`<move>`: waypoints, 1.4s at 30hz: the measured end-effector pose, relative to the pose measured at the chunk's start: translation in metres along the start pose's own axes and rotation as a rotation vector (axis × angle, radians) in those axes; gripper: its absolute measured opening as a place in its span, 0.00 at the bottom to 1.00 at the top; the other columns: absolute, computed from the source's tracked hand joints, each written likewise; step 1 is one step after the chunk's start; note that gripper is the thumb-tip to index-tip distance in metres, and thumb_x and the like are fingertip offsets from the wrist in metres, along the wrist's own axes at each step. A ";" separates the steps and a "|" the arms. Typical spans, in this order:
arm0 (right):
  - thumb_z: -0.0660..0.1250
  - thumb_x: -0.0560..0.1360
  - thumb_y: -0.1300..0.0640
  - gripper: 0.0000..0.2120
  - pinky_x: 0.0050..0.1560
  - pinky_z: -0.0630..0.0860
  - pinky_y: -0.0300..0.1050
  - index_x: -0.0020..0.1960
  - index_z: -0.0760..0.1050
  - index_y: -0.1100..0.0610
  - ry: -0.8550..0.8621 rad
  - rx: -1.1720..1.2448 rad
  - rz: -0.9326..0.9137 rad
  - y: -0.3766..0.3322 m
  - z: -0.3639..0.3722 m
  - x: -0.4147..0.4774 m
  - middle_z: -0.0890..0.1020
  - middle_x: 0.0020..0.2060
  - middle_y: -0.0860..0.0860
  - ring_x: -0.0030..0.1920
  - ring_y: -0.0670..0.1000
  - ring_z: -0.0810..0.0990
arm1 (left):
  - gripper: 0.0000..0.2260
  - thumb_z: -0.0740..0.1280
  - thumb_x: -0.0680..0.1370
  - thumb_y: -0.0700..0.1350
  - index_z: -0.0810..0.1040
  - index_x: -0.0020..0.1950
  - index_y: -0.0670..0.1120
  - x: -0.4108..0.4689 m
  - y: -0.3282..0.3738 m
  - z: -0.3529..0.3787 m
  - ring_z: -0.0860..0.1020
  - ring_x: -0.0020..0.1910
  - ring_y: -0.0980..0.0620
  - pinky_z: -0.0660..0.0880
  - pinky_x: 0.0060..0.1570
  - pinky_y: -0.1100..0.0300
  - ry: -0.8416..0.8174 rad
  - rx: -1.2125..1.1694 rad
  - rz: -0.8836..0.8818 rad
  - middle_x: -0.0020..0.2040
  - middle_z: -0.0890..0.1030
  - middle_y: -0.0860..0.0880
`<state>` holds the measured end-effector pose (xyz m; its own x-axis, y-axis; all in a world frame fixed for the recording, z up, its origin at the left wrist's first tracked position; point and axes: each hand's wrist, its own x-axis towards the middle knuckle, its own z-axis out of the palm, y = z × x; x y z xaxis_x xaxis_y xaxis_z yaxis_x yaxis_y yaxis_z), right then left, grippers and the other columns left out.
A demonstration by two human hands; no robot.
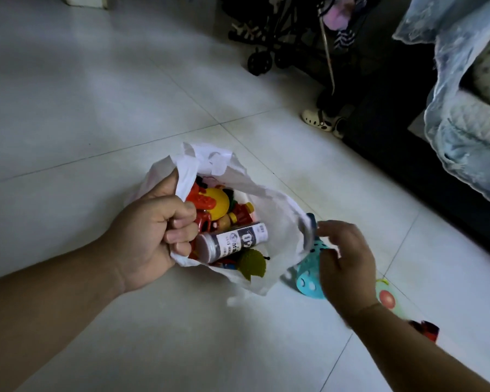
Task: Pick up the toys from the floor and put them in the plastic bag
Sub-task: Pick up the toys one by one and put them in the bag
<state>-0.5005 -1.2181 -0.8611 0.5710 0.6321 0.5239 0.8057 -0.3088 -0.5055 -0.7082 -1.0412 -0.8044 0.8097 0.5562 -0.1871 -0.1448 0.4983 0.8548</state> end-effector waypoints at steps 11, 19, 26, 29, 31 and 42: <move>0.56 0.78 0.57 0.21 0.50 0.72 0.45 0.70 0.66 0.49 -0.628 -0.516 0.656 0.135 0.022 -0.007 0.78 0.59 0.56 0.55 0.57 0.77 | 0.33 0.48 0.74 0.32 0.70 0.70 0.62 0.013 -0.006 0.005 0.59 0.20 0.60 0.58 0.22 0.67 0.029 0.081 -0.003 0.25 0.61 0.53; 0.58 0.79 0.57 0.11 0.43 0.74 0.47 0.56 0.78 0.55 -0.312 -0.232 0.670 0.117 -0.052 0.007 0.81 0.41 0.54 0.39 0.56 0.80 | 0.35 0.51 0.73 0.32 0.64 0.73 0.62 0.009 -0.012 0.008 0.60 0.20 0.60 0.60 0.20 0.67 0.057 0.075 -0.032 0.26 0.61 0.52; 0.58 0.80 0.61 0.10 0.39 0.84 0.50 0.49 0.78 0.54 -0.338 0.545 0.696 0.013 -0.137 0.025 0.85 0.46 0.56 0.42 0.60 0.84 | 0.34 0.49 0.75 0.31 0.63 0.74 0.62 0.006 -0.011 0.012 0.60 0.19 0.59 0.58 0.21 0.67 0.109 0.091 -0.043 0.25 0.61 0.52; 0.54 0.80 0.66 0.14 0.33 0.82 0.44 0.52 0.78 0.60 -0.517 0.751 0.663 -0.015 -0.135 0.031 0.86 0.45 0.57 0.39 0.56 0.85 | 0.35 0.49 0.75 0.31 0.61 0.75 0.62 0.003 -0.011 0.011 0.60 0.19 0.59 0.59 0.20 0.67 0.119 0.084 -0.035 0.25 0.61 0.53; 0.55 0.79 0.68 0.13 0.29 0.79 0.42 0.52 0.78 0.64 -0.578 0.812 0.657 -0.028 -0.117 0.033 0.85 0.41 0.58 0.34 0.54 0.84 | 0.36 0.49 0.76 0.31 0.52 0.76 0.63 0.001 -0.011 0.011 0.60 0.19 0.60 0.58 0.20 0.67 0.151 0.068 -0.027 0.24 0.61 0.53; 0.59 0.80 0.57 0.10 0.44 0.83 0.51 0.44 0.76 0.53 -0.548 0.364 0.574 -0.064 -0.055 0.068 0.83 0.42 0.54 0.39 0.56 0.85 | 0.33 0.49 0.75 0.32 0.60 0.76 0.57 -0.006 -0.004 -0.002 0.59 0.18 0.60 0.56 0.20 0.68 0.189 0.036 0.008 0.24 0.61 0.53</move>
<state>-0.5049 -1.1944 -0.7551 0.6414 0.7303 -0.2351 0.2628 -0.4970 -0.8270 -0.7132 -1.0453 -0.8076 0.6872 0.6766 -0.2647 -0.1279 0.4712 0.8727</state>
